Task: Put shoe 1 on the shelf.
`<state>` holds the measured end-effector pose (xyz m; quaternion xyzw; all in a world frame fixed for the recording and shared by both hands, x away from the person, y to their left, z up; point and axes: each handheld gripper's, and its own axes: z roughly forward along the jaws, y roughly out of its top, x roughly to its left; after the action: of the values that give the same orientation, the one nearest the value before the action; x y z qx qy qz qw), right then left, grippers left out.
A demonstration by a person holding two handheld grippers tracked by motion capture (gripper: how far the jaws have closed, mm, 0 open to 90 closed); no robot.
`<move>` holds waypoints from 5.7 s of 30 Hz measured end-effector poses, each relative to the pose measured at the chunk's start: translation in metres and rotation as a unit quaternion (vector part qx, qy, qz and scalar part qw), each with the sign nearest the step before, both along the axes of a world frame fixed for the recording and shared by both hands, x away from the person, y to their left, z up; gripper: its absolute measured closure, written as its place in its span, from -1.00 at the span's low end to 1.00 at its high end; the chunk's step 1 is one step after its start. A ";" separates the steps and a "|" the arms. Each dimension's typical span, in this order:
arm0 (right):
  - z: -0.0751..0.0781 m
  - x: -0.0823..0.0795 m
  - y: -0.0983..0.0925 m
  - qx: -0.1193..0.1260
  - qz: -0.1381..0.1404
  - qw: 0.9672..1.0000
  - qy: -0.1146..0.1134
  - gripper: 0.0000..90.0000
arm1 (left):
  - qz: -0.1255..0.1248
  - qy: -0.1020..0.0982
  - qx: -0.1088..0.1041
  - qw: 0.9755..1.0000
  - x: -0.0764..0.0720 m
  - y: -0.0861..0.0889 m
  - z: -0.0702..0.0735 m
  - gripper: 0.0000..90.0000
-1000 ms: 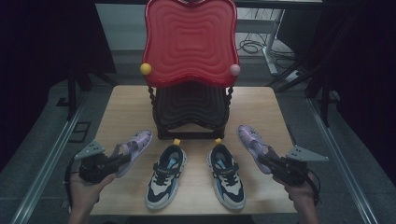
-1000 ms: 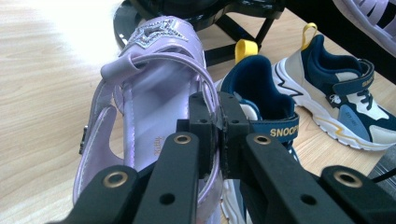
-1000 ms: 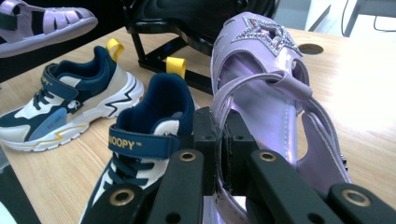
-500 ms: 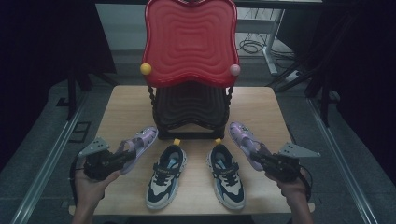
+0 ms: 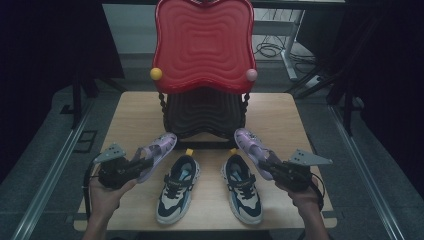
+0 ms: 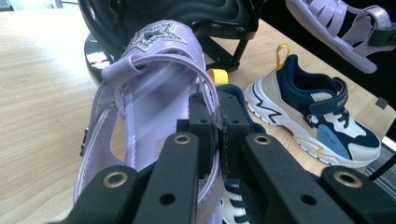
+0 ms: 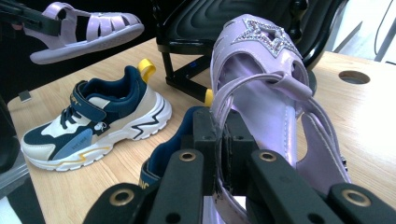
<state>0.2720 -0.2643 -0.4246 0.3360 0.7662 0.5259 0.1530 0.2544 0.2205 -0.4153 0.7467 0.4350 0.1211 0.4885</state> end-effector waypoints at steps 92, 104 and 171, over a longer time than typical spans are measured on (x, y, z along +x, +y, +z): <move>0.012 0.087 0.087 0.030 -0.035 0.998 -0.033 0.92 | 0.029 -0.083 -0.010 0.996 0.096 -0.076 0.008 0.92; 0.015 0.092 0.098 0.029 -0.041 0.998 -0.039 0.92 | 0.034 -0.093 -0.010 0.995 0.104 -0.078 0.014 0.92; 0.013 0.148 0.149 -0.010 -0.130 0.987 -0.089 0.92 | 0.068 -0.161 -0.012 0.985 0.162 -0.113 -0.005 0.92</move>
<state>0.4203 -0.1149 -0.4118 0.3830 0.7047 0.5214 0.2915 0.4169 0.1079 -0.4203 0.6804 0.4021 0.2674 0.5512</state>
